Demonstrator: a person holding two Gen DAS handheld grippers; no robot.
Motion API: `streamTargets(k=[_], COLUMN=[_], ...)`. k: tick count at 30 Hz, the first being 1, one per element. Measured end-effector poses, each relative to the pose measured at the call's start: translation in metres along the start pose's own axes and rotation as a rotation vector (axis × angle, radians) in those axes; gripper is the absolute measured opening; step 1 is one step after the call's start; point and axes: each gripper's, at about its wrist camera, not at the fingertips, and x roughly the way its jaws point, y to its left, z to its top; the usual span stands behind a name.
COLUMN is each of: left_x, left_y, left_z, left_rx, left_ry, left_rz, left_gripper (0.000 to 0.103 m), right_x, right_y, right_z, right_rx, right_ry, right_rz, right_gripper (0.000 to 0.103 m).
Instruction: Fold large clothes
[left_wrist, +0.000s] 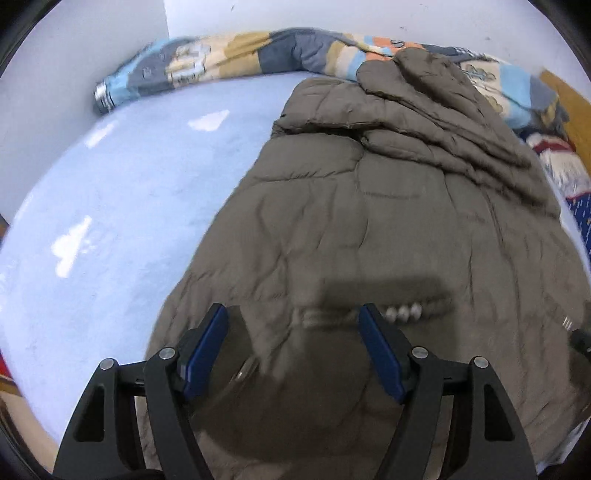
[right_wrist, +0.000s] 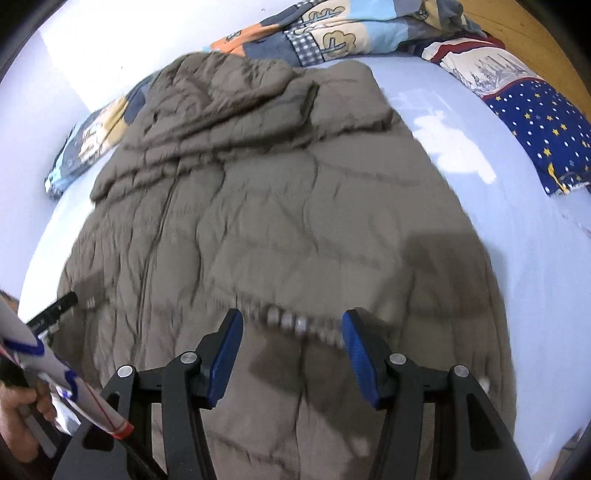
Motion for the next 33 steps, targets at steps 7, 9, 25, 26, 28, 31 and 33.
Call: streamTargets(k=[7, 9, 25, 26, 28, 31, 33], left_x=[-0.039, -0.042, -0.036, -0.034, -0.034, -0.033, -0.032], left_y=[-0.006, -0.005, -0.001, -0.002, -0.002, -0.003, -0.003], left_z=[-0.056, -0.069, -0.098, -0.098, -0.099, -0.099, -0.099], left_rx=[0.07, 0.078, 0.14, 0.14, 0.14, 0.135, 0.132], left_ry=[-0.157, -0.167, -0.171, -0.171, -0.173, -0.169, -0.17], left_rz=[0.047, 0.052, 0.056, 0.056, 0.057, 0.058, 0.057], left_gripper=[0.073, 0.073, 0.073, 0.073, 0.074, 0.075, 0.075], right_x=[-0.029, -0.032, -0.017, -0.016, -0.016, -0.015, -0.014], right_y=[0.027, 0.033, 0.046, 0.047, 0.047, 0.047, 0.046], right_z=[-0.058, -0.072, -0.11, -0.11, -0.111, -0.113, -0.113], right_rx=[-0.117, -0.134, -0.173, -0.173, -0.177, -0.183, -0.185], right_ry=[-0.082, -0.086, -0.063, -0.064, -0.067, -0.071, -0.074], right_rz=[-0.021, -0.015, -0.071, -0.073, -0.077, -0.081, -0.08], right_gripper=[0.06, 0.06, 0.062, 0.062, 0.062, 0.063, 0.063])
